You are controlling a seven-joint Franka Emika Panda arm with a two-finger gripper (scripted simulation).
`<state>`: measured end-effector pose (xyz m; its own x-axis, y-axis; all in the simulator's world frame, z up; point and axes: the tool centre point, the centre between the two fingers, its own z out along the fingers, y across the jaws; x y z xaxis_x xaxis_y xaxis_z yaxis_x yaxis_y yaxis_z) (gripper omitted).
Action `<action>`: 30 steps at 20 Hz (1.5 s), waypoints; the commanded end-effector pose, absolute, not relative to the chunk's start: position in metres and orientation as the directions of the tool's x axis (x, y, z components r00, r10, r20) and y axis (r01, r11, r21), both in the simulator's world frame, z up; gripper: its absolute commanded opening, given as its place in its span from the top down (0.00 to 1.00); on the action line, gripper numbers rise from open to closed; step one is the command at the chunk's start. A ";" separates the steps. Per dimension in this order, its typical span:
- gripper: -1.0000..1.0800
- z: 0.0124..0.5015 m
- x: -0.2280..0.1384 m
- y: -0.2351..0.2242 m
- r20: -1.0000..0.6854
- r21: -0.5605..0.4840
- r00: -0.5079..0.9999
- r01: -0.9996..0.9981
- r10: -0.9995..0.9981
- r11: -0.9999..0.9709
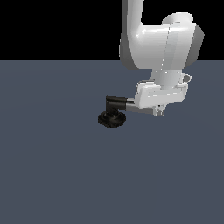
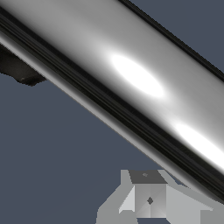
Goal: Turn on the faucet by rotating a designated handle.
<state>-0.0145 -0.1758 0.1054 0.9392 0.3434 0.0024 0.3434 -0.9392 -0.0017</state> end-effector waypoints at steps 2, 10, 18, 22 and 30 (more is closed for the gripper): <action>1.00 0.103 -0.001 -0.176 0.004 -0.001 0.936 0.351 0.351 -0.936; 1.00 0.103 0.021 -0.186 0.003 0.000 0.937 0.349 0.349 -0.937; 1.00 0.102 0.043 -0.195 0.002 0.000 0.938 0.348 0.348 -0.938; 1.00 0.102 0.053 -0.199 0.002 0.000 0.938 0.347 0.347 -0.938; 1.00 0.101 0.072 -0.208 0.001 0.000 0.939 0.345 0.345 -0.939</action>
